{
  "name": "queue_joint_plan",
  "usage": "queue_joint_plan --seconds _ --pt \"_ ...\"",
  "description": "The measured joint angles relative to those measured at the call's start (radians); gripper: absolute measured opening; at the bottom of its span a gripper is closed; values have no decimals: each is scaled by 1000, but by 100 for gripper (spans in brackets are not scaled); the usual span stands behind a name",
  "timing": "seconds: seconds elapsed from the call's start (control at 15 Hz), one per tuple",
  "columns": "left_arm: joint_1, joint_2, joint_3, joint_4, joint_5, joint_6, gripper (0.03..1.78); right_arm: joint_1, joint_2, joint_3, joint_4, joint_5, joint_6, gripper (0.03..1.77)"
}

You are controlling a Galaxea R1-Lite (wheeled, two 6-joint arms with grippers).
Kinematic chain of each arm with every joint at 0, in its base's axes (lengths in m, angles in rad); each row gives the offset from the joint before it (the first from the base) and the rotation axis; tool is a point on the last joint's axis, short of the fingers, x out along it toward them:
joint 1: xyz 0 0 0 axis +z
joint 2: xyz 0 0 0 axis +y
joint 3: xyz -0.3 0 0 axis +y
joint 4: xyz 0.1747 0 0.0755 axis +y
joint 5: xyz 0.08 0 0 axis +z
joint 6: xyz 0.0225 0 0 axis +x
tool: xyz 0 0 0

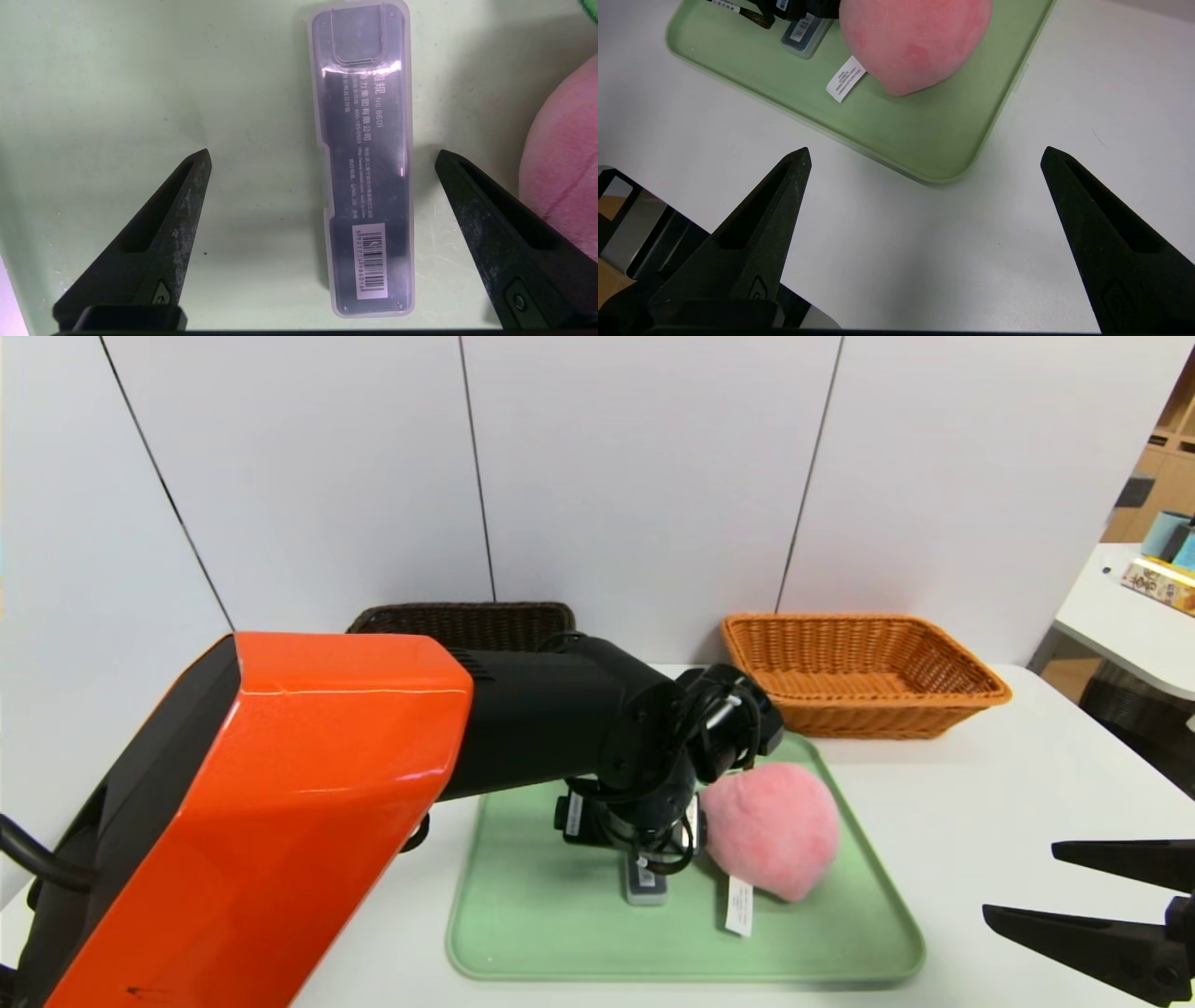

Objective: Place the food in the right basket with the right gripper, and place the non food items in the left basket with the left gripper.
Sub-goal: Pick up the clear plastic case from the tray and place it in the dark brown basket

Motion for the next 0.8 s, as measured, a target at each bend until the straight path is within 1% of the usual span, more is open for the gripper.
queue_joint_plan --seconds 0.27,0.53,0.8 --pt "20 -2 -2 5 -38 -1 169 0 1 1 0 0 0 170" --pt "35 -21 -1 7 -109 -15 169 0 1 1 0 0 0 170" --pt "37 -29 -1 6 -116 -17 169 0 1 3 0 -1 0 170"
